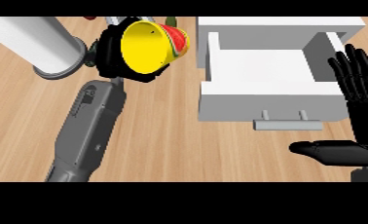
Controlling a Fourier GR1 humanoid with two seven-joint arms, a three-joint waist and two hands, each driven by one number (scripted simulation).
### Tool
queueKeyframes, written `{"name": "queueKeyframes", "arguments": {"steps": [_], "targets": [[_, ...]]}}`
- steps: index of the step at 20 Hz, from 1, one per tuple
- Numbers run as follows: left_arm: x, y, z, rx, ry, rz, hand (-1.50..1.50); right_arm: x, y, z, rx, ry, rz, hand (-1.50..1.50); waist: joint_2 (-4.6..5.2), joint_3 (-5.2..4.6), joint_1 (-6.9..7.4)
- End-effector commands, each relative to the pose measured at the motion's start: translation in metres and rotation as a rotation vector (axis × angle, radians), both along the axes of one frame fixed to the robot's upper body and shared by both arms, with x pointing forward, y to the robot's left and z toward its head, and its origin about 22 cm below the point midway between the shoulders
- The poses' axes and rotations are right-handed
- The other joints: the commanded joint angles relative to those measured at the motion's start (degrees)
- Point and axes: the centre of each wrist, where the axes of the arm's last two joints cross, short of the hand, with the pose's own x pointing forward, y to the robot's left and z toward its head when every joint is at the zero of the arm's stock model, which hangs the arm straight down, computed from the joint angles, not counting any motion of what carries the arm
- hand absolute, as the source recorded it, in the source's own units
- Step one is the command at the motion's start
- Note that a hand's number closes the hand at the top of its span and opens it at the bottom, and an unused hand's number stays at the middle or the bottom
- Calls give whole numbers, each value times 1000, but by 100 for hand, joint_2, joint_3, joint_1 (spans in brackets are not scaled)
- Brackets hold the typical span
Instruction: Pick up the cup, place it into the drawer and close the drawer
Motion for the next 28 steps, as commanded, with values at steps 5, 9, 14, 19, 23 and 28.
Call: {"name": "queueKeyframes", "arguments": {"steps": [5, 9, 14, 19, 23, 28], "targets": [[11, -61, 81, 93, 8, -40, 150, -12, -6, -5, -6, -2, 9, -150, 23, -2, -78], [14, -99, 91, 139, 36, 7, 150, 2, -9, -8, 7, -9, 15, -150, 37, 0, -121], [32, -111, 100, 124, 115, 4, 150, -2, -13, 4, -8, -11, 32, -150, 55, -2, -199], [31, -132, 106, 160, 169, 4, 150, 10, -3, -27, 5, -5, 14, -150, 62, 1, -176], [35, -144, 102, 181, 210, 49, 150, 0, 2, -11, 16, -23, 23, -150, 72, 1, -291], [32, -149, 79, 251, 216, 7, 150, -1, 1, -4, 10, -13, 39, -150, 83, 0, -344]]}}
